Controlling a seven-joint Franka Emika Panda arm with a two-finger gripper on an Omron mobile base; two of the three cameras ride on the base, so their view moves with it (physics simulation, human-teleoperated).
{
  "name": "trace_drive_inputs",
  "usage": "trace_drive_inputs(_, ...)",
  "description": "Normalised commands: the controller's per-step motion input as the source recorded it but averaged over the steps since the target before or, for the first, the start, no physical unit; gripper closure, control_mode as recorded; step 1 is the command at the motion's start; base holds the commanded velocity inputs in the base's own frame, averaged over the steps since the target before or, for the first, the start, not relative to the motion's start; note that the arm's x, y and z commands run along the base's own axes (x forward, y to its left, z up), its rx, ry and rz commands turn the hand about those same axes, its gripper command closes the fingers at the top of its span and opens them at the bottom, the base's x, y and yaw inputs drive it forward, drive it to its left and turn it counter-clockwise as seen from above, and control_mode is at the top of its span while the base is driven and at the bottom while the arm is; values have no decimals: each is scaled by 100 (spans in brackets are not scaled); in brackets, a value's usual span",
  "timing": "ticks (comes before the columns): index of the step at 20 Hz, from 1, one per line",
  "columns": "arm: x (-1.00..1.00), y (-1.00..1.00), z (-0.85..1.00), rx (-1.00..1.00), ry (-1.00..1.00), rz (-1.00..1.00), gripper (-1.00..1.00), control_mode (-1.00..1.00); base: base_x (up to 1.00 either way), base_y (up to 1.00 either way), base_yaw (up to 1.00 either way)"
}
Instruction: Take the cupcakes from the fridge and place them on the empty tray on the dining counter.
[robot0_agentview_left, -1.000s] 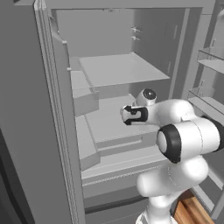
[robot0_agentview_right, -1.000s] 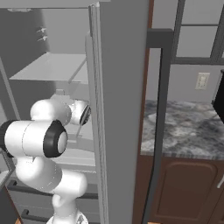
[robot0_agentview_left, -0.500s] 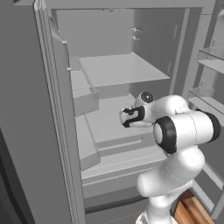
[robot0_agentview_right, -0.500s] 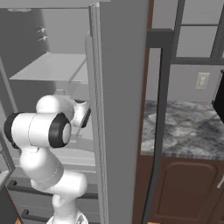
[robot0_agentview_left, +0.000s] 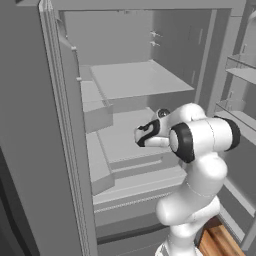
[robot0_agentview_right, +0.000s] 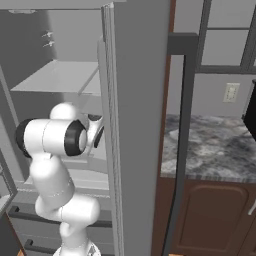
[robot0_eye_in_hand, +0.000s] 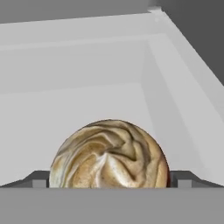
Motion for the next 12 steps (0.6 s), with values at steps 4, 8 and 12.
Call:
trace_drive_inputs(4, 31, 5, -30, 0, 0, 0, 100, -100, 0, 0, 0)
trace_drive_inputs(8, 18, 0, -27, 0, 0, 0, 100, -100, 0, 0, 0)
trace_drive_inputs(12, -49, 0, 0, 0, -17, 0, 100, -100, 0, 0, 0)
